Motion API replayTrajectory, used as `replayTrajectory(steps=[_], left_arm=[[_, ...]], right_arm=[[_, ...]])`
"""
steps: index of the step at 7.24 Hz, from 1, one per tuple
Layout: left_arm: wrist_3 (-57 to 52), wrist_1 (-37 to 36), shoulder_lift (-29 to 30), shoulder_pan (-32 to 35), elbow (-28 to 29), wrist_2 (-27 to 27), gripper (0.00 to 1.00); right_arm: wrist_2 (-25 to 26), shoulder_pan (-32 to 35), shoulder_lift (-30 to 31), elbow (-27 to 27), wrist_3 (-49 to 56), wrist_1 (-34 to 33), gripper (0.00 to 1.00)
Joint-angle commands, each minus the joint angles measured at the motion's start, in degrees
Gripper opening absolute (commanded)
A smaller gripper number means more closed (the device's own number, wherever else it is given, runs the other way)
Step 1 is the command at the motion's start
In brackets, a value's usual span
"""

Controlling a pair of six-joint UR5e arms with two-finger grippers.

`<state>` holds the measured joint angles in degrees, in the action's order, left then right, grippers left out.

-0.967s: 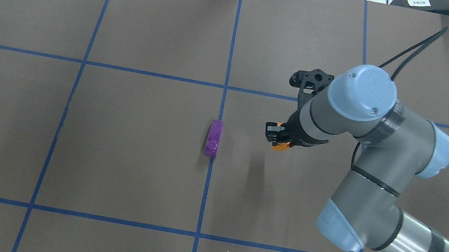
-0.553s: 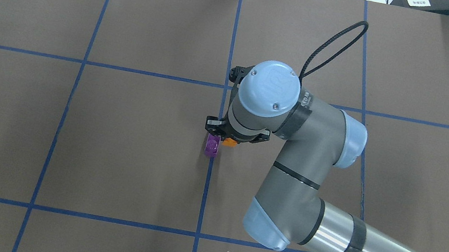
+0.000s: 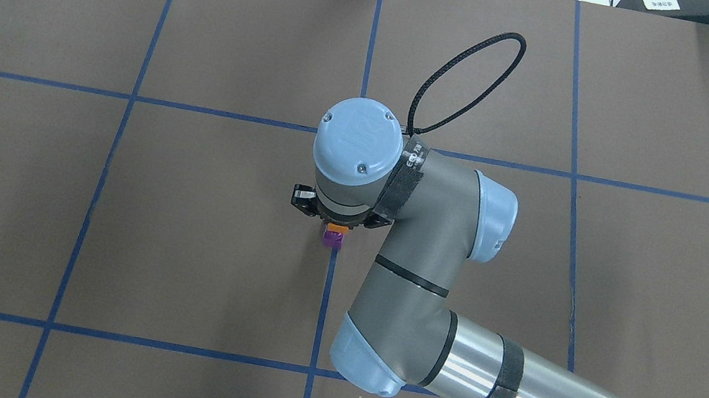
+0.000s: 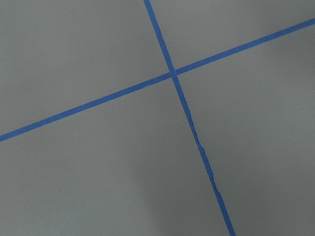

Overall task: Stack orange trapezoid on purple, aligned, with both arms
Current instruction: 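Lower the orange block onto the purple block with the right gripper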

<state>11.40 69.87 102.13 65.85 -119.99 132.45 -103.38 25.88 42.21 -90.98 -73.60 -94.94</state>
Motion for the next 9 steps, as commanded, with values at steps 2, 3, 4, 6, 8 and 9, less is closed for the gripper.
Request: replayTrajectory(steps=[2,3,4,6,8,9], left_arm=[[-0.1,0.0,0.0,0.0,0.1,0.0,1.0],[-0.1,0.0,0.0,0.0,0.2,0.0,1.0],[-0.1,0.0,0.0,0.0,0.1,-0.1,1.0],[-0.1,0.0,0.0,0.0,0.2,-0.1,1.0],[-0.1,0.0,0.0,0.0,0.2,-0.1,1.0],[-0.1,0.0,0.0,0.0,0.2,-0.1,1.0]], right_arm=[[0.1,-0.4,-0.7,0.3,0.0,-1.6,0.0],[0.2,-0.4,-0.9,0.4,-0.1,-1.4,0.0],[0.9,-0.5,-1.0,0.4,0.0,-1.2,0.0],[1.1,-0.7,-0.9,0.5,0.0,-1.2,0.0],[1.1,-0.8,-0.9,0.6,0.0,-1.2,0.0],[1.1,-1.0,-0.8,0.6,0.0,-1.2,0.0]])
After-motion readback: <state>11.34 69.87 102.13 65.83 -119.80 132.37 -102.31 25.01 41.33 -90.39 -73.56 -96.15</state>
